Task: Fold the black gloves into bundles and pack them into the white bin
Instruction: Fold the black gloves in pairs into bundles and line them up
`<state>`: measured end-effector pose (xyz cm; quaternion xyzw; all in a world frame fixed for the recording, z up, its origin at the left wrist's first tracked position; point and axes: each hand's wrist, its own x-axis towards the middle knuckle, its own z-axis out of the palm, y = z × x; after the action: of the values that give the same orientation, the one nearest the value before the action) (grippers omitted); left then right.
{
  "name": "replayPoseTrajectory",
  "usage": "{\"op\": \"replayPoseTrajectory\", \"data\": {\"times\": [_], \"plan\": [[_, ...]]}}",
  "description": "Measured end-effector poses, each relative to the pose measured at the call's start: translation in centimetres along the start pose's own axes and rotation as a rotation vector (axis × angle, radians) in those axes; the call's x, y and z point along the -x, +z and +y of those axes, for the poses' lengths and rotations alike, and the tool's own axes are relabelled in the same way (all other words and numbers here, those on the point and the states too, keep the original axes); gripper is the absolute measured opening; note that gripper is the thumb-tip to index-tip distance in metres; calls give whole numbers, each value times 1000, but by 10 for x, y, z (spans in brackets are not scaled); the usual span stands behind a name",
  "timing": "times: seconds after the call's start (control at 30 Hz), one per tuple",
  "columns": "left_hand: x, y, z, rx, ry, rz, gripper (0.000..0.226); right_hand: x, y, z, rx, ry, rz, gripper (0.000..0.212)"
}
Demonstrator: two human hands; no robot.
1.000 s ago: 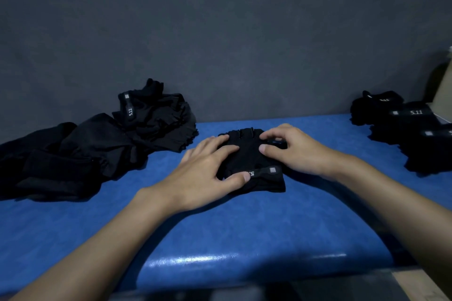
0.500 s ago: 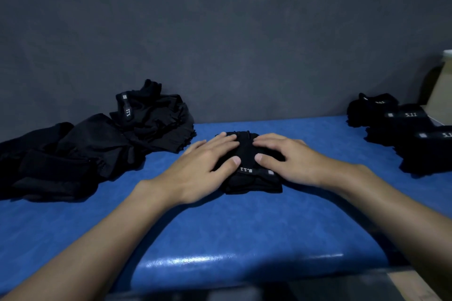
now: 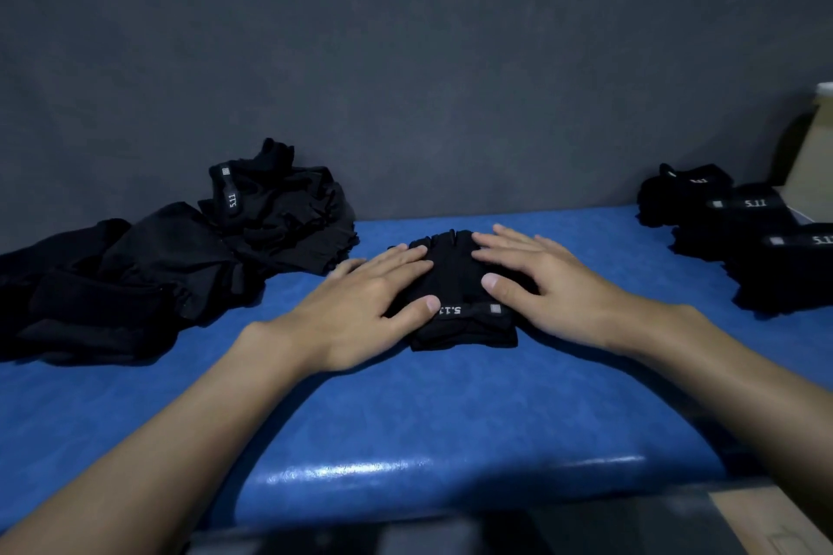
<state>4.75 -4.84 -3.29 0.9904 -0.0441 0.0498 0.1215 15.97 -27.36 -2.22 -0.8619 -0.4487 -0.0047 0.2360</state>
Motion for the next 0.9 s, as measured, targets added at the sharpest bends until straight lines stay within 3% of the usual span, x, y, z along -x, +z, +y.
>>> {"op": "replayPoseTrajectory", "data": {"times": [0.13, 0.37, 0.57, 0.77, 0.9], "plan": [[3, -4, 0, 113, 79, 124, 74, 14, -12, -11, -55, -127, 102, 55], [24, -15, 12, 36, 192, 157, 55, 30, -16, -14, 23, -164, -11, 51], [29, -14, 10, 51, 159, 61, 60, 31, -18, -13, 5, -153, -73, 46], [30, -16, 12, 39, 136, 71, 67, 31, -16, -18, 10, -185, -46, 21], [33, -16, 16, 51, 83, 64, 82, 27, -12, -20, 59, -170, -10, 29]]}}
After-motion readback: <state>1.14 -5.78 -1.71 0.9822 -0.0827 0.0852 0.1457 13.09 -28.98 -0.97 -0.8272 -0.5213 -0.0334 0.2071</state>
